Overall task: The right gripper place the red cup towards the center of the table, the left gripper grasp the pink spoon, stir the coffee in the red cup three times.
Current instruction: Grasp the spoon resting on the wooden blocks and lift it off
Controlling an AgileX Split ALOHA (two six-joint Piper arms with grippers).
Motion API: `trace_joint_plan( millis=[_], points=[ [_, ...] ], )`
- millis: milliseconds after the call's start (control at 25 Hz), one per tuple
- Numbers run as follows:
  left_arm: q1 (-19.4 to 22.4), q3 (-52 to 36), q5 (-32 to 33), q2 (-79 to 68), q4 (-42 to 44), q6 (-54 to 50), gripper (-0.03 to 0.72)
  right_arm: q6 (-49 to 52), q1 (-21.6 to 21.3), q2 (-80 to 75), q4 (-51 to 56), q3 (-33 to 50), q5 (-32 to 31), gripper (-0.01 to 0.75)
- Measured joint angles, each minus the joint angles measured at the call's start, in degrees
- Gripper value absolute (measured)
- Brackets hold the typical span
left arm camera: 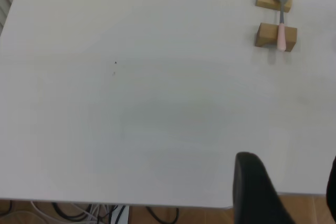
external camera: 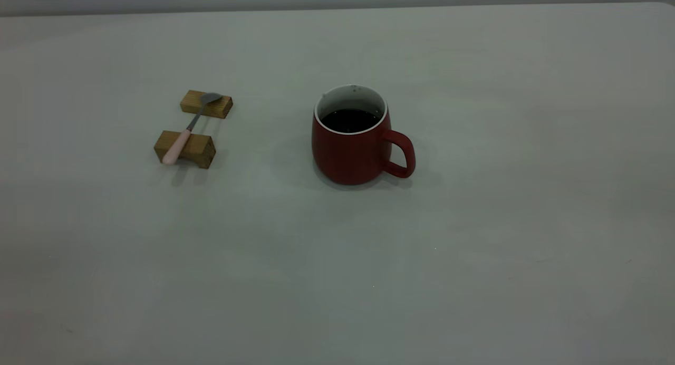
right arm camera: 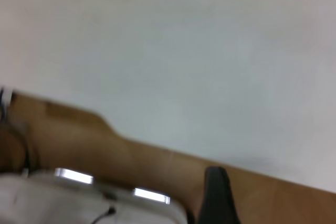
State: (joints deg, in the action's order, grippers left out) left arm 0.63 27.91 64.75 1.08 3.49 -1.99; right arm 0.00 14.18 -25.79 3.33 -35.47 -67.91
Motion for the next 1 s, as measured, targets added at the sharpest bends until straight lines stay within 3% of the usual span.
trace_joint_plan(
  millis=[280,480,1000],
  points=[
    [0.0,0.0,0.0,0.0,0.0,0.0,0.411,-0.6,-9.2,16.1,-1.6,6.9,3.2,0.614],
    [0.0,0.0,0.0,0.0,0.0,0.0,0.411,-1.2,-13.2,21.6,-1.9,8.3,3.5,0.608],
    [0.0,0.0,0.0,0.0,0.0,0.0,0.411,-1.6,-15.2,24.7,-1.9,8.6,3.3,0.566]
  ],
)
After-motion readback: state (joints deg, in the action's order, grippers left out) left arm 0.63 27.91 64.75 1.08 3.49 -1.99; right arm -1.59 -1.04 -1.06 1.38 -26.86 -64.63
